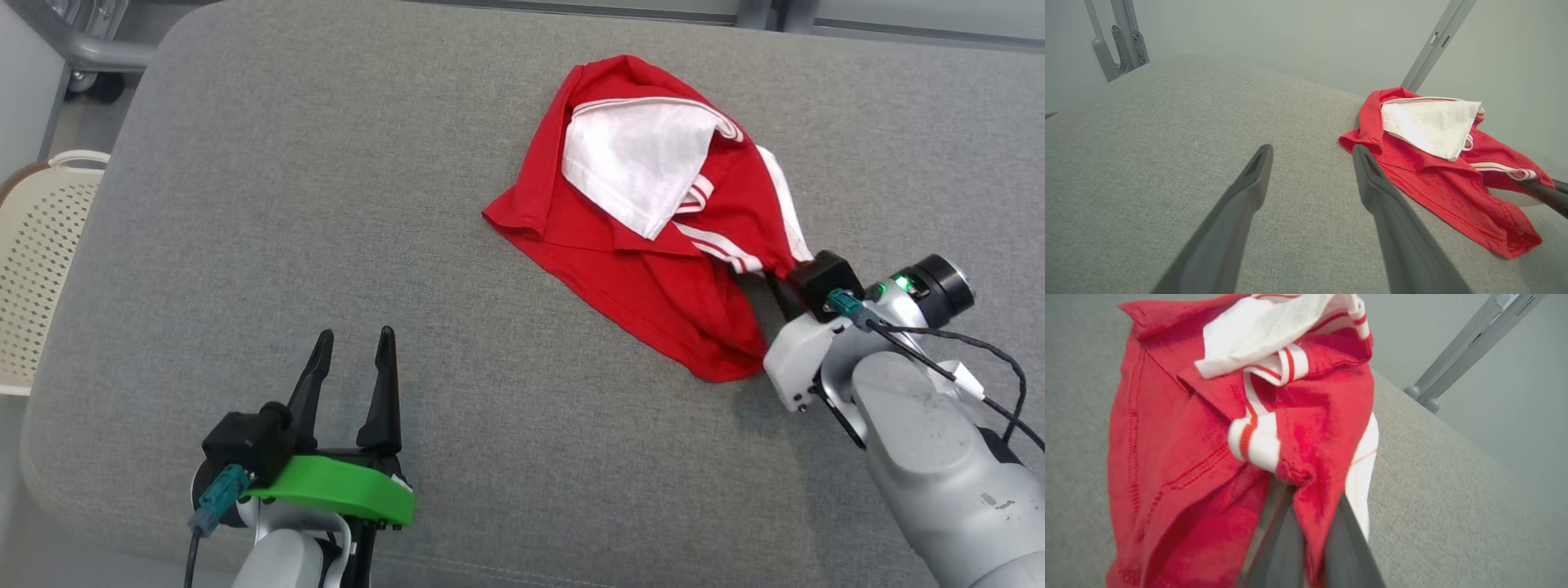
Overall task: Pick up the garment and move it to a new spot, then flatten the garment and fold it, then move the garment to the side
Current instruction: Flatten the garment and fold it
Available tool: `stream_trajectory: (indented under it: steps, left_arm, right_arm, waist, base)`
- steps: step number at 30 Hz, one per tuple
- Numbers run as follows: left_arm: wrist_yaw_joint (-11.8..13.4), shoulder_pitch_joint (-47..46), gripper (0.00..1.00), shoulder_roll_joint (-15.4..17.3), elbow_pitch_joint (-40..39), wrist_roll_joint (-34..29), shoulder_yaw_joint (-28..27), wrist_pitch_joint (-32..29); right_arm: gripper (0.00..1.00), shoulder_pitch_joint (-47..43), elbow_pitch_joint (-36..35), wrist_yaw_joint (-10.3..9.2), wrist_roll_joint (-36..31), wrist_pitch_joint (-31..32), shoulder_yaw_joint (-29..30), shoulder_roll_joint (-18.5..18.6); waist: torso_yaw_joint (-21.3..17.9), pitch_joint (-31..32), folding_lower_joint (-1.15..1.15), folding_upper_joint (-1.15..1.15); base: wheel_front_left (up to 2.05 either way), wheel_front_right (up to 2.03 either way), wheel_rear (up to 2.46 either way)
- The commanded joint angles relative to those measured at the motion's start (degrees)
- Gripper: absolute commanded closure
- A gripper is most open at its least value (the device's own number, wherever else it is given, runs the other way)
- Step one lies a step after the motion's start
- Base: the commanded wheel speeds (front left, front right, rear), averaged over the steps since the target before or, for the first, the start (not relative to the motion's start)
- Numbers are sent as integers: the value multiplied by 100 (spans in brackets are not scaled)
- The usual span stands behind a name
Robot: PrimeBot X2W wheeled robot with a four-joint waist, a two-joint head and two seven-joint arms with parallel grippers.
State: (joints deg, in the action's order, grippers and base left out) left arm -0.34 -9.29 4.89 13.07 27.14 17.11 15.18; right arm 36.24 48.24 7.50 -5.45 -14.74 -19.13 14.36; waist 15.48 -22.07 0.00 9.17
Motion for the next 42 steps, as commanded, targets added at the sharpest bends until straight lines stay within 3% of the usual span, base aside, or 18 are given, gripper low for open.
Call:
stream_trajectory:
  steps: [1, 16, 30, 36, 42]
  left_arm:
    - [-27, 78, 0, -4, 8, -58, -17, -4]
    - [-112, 208, 0, -83, 113, -168, -152, -4]
    - [-125, 345, 0, -138, 124, -141, -236, -4]
    - [-134, 342, 0, -151, 94, -147, -214, -4]
    - [-184, 93, 0, -174, 112, -169, -92, -4]
  right_arm:
    - [100, 50, -173, -2, 69, -40, -16, -72]
    - [100, 25, -2289, -2, 1654, 49, -622, -496]
    - [100, 561, -3688, -2, 2298, 864, 26, -955]
    - [100, 595, -3451, -2, 2100, 1183, 746, -883]
    - [100, 605, -1763, -1, 2110, 1365, 1736, -390]
  waist:
    - [-68, 50, 0, 0]
    - [-576, 387, 0, 0]
    - [-738, 751, 0, 0]
    - [-754, 665, 0, 0]
    - [-630, 330, 0, 0]
  base:
    - [0, 0, 0]
    - [0, 0, 0]
    - [0, 0, 0]
    - [0, 0, 0]
    - [0, 0, 0]
